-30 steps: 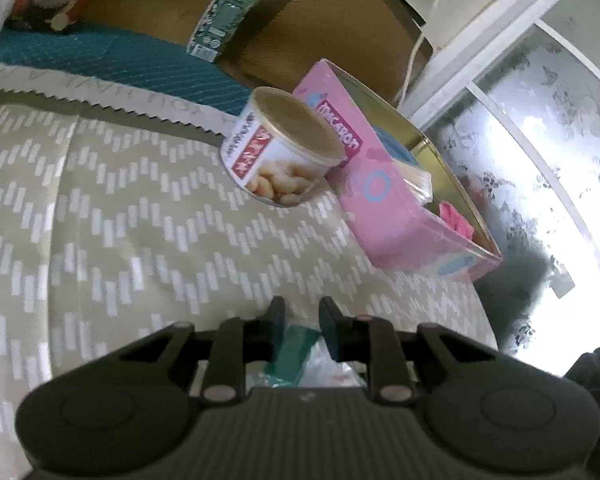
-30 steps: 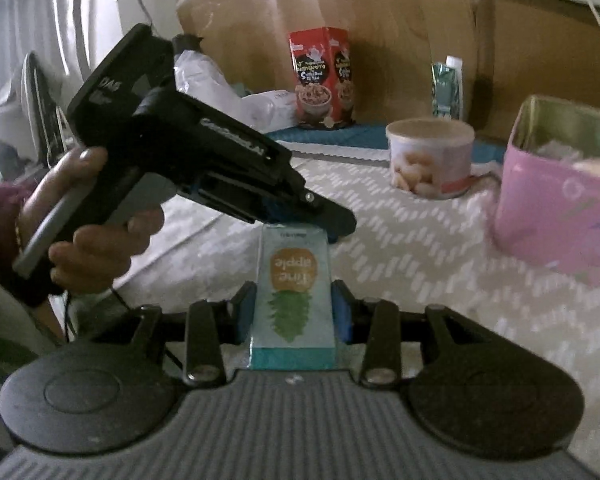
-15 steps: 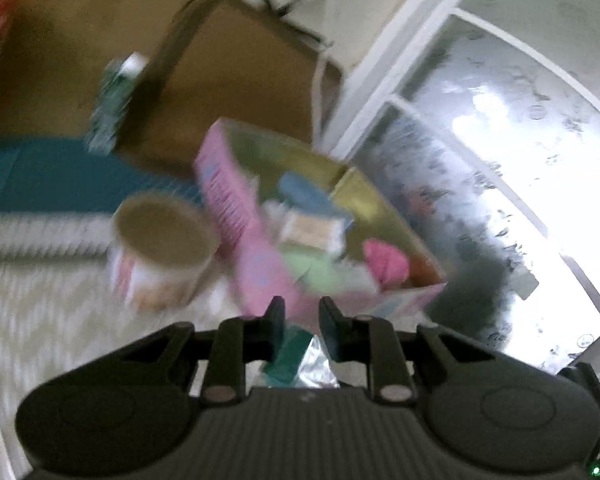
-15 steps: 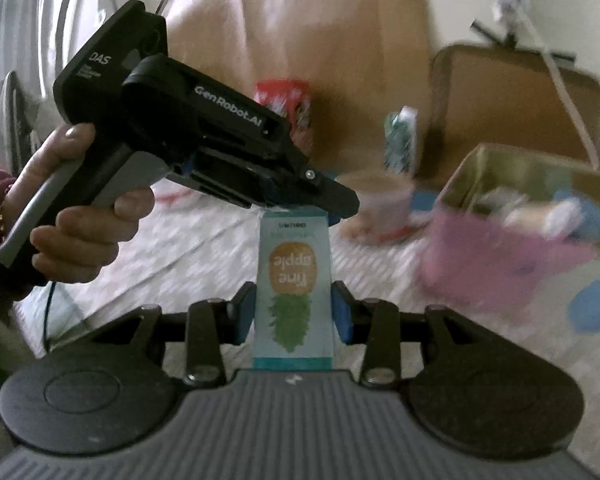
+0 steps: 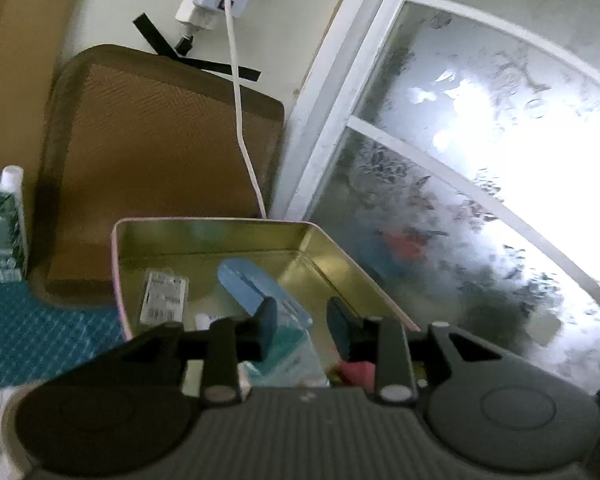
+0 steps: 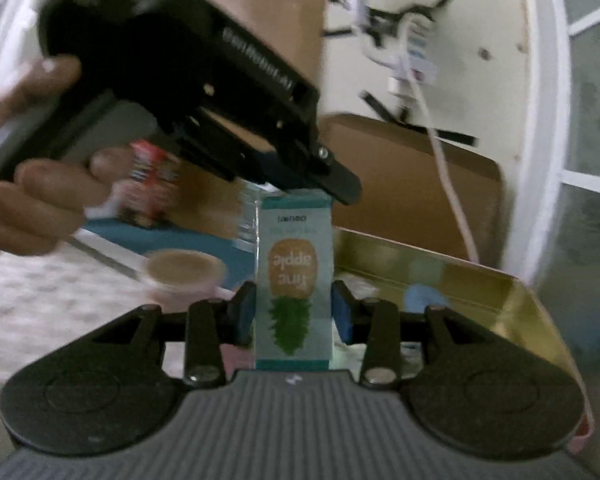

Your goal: Organize soft objects

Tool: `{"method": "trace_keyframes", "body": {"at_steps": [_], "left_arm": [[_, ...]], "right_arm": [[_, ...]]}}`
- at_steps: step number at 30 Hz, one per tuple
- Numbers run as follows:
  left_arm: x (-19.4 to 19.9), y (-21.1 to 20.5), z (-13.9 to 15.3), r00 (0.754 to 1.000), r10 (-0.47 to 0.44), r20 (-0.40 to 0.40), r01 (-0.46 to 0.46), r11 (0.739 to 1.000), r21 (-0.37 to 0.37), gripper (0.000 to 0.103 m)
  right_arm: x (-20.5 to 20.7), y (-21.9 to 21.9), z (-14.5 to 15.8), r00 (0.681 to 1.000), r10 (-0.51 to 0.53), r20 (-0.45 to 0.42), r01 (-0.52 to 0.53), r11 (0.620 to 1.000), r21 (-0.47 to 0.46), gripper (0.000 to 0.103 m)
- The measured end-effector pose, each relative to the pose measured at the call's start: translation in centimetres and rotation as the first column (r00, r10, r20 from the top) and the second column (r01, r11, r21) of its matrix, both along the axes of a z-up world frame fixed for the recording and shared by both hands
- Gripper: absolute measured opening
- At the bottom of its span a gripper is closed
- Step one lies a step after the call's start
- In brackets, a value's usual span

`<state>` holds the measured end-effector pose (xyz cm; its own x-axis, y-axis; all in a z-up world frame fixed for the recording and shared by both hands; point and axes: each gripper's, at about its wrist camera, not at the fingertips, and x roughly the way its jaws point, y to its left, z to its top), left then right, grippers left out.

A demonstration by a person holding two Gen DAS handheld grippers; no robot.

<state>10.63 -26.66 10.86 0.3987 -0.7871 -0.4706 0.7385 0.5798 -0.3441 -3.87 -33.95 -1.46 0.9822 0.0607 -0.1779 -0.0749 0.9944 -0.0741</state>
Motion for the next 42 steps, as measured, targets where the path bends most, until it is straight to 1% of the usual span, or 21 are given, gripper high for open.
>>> {"method": "trace_keyframes", "body": {"at_steps": [1,3,4,5,6,7,8,11,15,20,22,24,25,26,28,29,31,34,36,38,42], "left_arm": [[0.5,-0.5,-0.2,1.000,0.011,0.000,-0.011,1.000,0.002,0.029],[1.2,-1.2,-0.8,0.999,0.043,-0.014,-0.043,0.999,0.010,0.033],[1.3,-1.4,-1.1,0.998,0.064,-0.016,-0.064,0.998,0.019,0.037],[1.2,-1.4,-1.4,0.997,0.081,-0.009,-0.081,0.996,0.030,0.043],[0.9,-1.5,-1.8,0.995,0.104,0.009,-0.104,0.993,0.049,0.046],[0.6,-1.5,-2.1,0.993,0.118,0.028,-0.119,0.990,0.069,0.049],[0.1,-1.5,-2.4,0.991,0.126,0.049,-0.130,0.987,0.089,0.049],[-1.3,-1.2,-3.3,0.989,0.130,0.074,-0.139,0.982,0.127,0.050],[-3.1,0.2,-3.5,0.987,0.133,0.088,-0.143,0.982,0.122,0.055],[-5.4,2.6,-3.3,0.978,0.156,0.135,-0.177,0.971,0.161,0.057],[-6.5,3.7,-3.4,0.975,0.160,0.151,-0.187,0.966,0.181,0.058],[-7.6,4.7,-3.5,0.970,0.169,0.173,-0.202,0.960,0.196,0.061],[-8.1,5.4,-3.5,0.967,0.174,0.185,-0.210,0.957,0.199,0.067],[-8.6,6.0,-3.5,0.964,0.180,0.196,-0.219,0.955,0.201,0.075],[-9.6,7.4,-3.5,0.954,0.194,0.228,-0.241,0.949,0.201,0.083],[-10.1,8.1,-3.5,0.949,0.201,0.242,-0.252,0.946,0.203,0.083],[-10.9,9.4,-3.6,0.941,0.216,0.260,-0.273,0.939,0.208,0.085],[-11.8,11.5,-3.9,0.933,0.236,0.271,-0.298,0.930,0.216,0.089],[-12.3,12.8,-4.3,0.924,0.259,0.281,-0.325,0.919,0.223,0.096],[-12.6,14.3,-4.8,0.920,0.278,0.277,-0.342,0.914,0.218,0.102],[-13.2,17.0,-5.7,0.918,0.302,0.256,-0.360,0.906,0.221,0.102]], "right_arm": [[0.4,-0.6,0.0,1.000,-0.020,-0.007,0.020,0.999,0.025,0.043],[1.8,-1.5,0.0,0.994,-0.111,-0.024,0.112,0.993,0.024,0.043],[2.6,-2.1,-0.2,0.986,-0.165,-0.028,0.166,0.986,0.023,0.043],[3.3,-2.8,-0.5,0.978,-0.205,-0.039,0.206,0.978,0.037,0.044],[3.8,-3.6,-0.7,0.971,-0.233,-0.045,0.235,0.970,0.063,0.045],[3.7,-4.1,-0.9,0.970,-0.240,-0.047,0.244,0.966,0.085,0.053],[3.5,-4.5,-1.0,0.968,-0.249,-0.037,0.251,0.962,0.109,0.059],[2.1,-5.1,-1.2,0.962,-0.274,-0.003,0.271,0.950,0.153,0.059],[-0.2,-5.5,-1.7,0.952,-0.305,0.000,0.297,0.928,0.223,0.059],[-3.3,-4.2,-2.5,0.935,-0.355,0.009,0.336,0.891,0.306,0.059],[-4.1,-3.4,-2.9,0.926,-0.377,0.005,0.352,0.870,0.344,0.062],[-5.1,-2.5,-3.1,0.922,-0.388,0.004,0.359,0.856,0.371,0.063],[-5.4,-1.9,-3.2,0.921,-0.390,-0.002,0.361,0.852,0.379,0.063],[-5.7,-1.2,-3.1,0.921,-0.388,-0.006,0.361,0.850,0.384,0.063],[-6.3,0.1,-3.1,0.925,-0.380,-0.014,0.354,0.849,0.392,0.066],[-6.5,0.7,-3.0,0.927,-0.375,-0.019,0.351,0.850,0.393,0.074],[-6.9,1.9,-2.9,0.929,-0.369,-0.024,0.348,0.851,0.393,0.080],[-7.4,3.6,-2.8,0.934,-0.356,-0.041,0.341,0.849,0.403,0.085],[-7.6,4.5,-2.8,0.937,-0.345,-0.051,0.333,0.842,0.425,0.087],[-7.9,5.3,-2.9,0.941,-0.332,-0.066,0.326,0.835,0.444,0.089],[-8.4,6.9,-3.4,0.944,-0.315,-0.095,0.321,0.820,0.475,0.093]]}}
